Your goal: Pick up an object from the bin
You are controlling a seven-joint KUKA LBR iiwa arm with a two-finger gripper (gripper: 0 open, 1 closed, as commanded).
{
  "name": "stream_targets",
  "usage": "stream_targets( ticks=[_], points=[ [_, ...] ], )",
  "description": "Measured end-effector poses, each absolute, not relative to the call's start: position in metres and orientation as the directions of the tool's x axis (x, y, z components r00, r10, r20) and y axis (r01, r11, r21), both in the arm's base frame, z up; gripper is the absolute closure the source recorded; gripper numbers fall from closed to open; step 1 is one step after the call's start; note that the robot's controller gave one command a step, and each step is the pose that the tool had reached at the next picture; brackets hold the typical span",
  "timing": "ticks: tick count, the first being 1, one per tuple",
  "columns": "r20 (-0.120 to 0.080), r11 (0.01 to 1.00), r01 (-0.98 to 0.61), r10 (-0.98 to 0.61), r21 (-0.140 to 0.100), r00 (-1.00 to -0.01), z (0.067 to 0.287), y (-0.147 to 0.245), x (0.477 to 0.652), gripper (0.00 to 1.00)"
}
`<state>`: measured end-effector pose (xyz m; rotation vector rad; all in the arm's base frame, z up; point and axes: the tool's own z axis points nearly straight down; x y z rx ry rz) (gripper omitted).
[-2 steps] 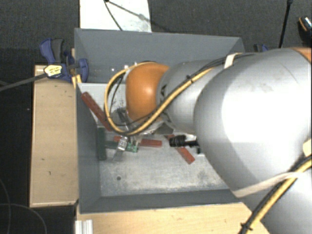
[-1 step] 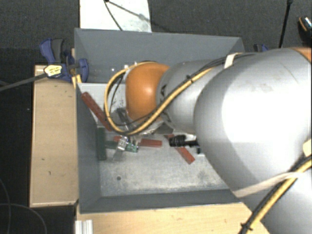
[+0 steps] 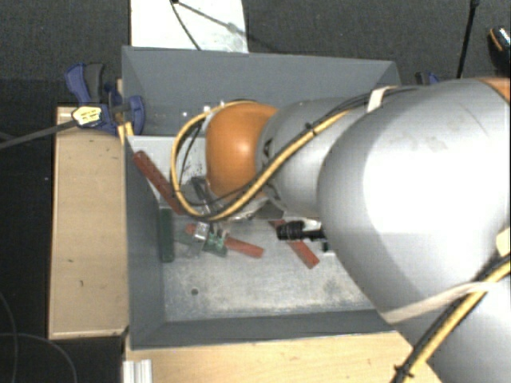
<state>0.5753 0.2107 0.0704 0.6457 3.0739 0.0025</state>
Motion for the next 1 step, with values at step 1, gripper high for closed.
stream_targets(
  ticks=[1],
  points=[
    [-0.003, 0.916, 0.402, 0.402, 0.004, -0.916, 0.1121, 0.211, 0.5764, 1.0]
  ],
)
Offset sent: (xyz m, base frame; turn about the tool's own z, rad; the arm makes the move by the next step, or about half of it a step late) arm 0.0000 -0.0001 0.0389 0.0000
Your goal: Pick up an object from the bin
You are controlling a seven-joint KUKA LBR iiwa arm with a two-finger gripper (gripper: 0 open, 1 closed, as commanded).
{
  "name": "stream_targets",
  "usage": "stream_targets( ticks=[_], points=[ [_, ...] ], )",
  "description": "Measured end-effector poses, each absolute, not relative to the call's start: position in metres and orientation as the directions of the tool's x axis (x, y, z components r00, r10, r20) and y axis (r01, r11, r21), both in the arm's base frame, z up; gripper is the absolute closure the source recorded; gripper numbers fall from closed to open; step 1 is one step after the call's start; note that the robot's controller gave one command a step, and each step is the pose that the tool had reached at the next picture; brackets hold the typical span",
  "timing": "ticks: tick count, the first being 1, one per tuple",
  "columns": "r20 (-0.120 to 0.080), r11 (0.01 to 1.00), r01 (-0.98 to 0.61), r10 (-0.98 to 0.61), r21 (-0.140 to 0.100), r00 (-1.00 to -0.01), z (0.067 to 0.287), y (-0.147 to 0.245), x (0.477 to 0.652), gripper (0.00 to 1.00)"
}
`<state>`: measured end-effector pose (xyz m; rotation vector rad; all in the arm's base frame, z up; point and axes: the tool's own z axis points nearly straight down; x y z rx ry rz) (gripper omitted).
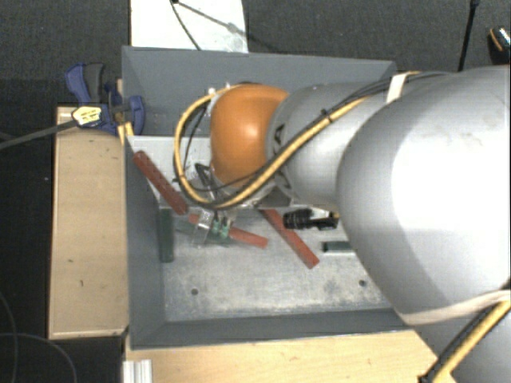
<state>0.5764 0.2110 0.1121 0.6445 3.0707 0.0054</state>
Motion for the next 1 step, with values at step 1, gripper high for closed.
stream_targets(
  ticks=[1],
  points=[
    [-0.005, 0.917, 0.398, 0.398, 0.006, -0.917, 0.1712, 0.2115, 0.578, 1.0]
  ],
)
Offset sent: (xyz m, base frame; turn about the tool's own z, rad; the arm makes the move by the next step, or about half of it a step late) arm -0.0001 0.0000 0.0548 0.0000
